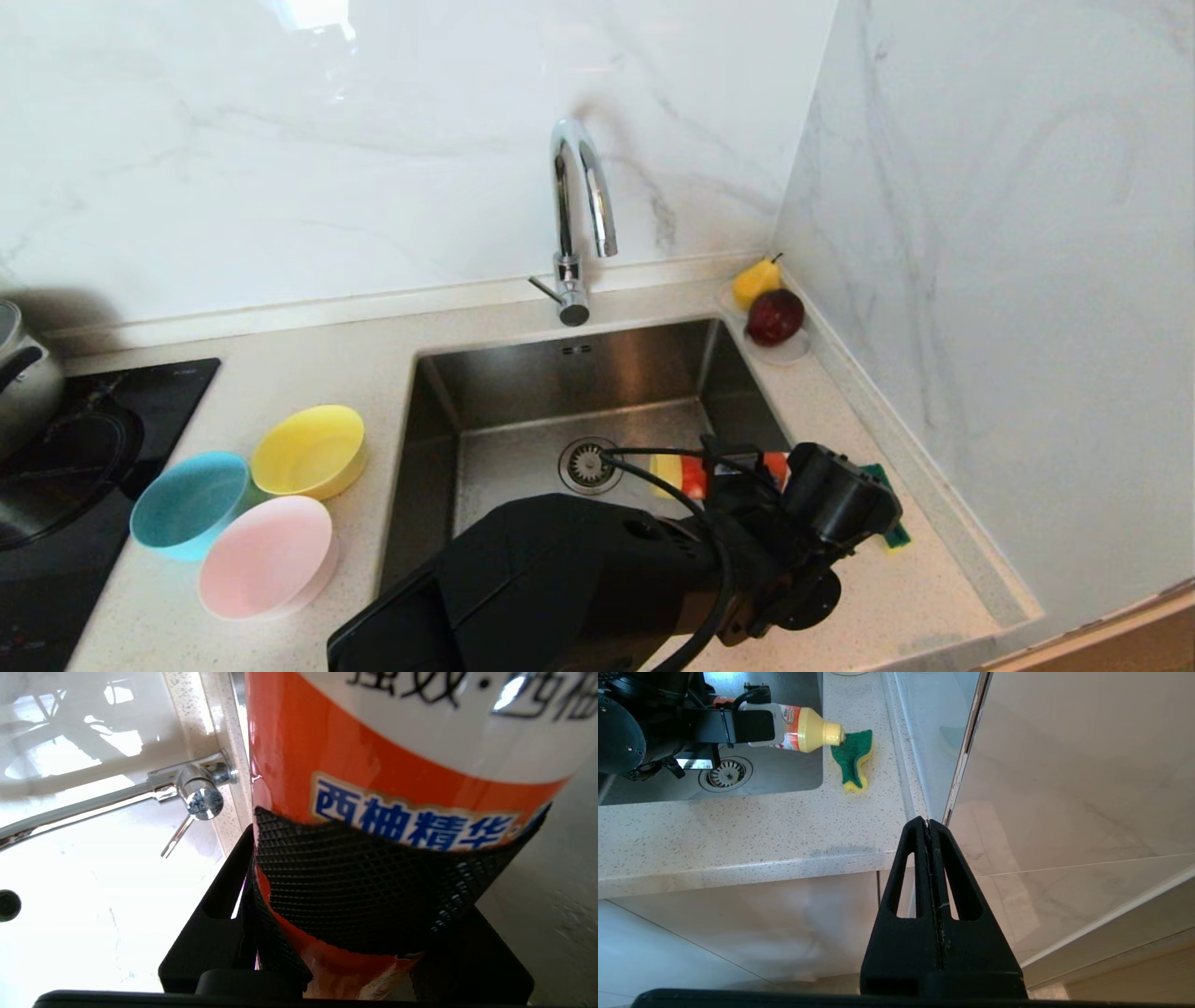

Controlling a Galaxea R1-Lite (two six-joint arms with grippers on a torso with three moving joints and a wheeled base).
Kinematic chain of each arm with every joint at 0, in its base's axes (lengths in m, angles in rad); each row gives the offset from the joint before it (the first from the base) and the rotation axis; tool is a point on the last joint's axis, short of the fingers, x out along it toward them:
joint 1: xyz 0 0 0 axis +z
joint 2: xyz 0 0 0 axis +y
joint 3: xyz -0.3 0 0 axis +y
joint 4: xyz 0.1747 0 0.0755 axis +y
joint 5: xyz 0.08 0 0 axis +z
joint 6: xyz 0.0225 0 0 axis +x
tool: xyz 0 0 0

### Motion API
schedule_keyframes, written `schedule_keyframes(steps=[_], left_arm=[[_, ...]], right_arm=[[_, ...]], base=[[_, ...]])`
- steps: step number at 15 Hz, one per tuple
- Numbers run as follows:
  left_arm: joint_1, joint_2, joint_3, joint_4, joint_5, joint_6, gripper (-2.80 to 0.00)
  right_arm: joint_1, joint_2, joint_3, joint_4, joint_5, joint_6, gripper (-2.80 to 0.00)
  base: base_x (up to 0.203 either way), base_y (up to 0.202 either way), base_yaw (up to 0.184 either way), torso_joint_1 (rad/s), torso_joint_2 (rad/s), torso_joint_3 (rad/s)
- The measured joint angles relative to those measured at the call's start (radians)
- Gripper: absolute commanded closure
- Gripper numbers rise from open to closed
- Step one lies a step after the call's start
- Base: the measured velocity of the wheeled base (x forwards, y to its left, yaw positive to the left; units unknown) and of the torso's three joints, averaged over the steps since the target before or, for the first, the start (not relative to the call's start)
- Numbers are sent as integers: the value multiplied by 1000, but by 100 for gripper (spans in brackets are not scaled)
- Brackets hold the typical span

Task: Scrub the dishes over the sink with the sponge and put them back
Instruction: Squeeze it onto the sponge

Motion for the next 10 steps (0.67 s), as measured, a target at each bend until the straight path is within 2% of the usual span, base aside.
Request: schedule_keyframes(steps=[10], left_arm=[[0,-6,0,-3,2,14,0]], right_arm=[[0,0,0,0,0,1,0]], base=[[0,0,0,0,0,0]])
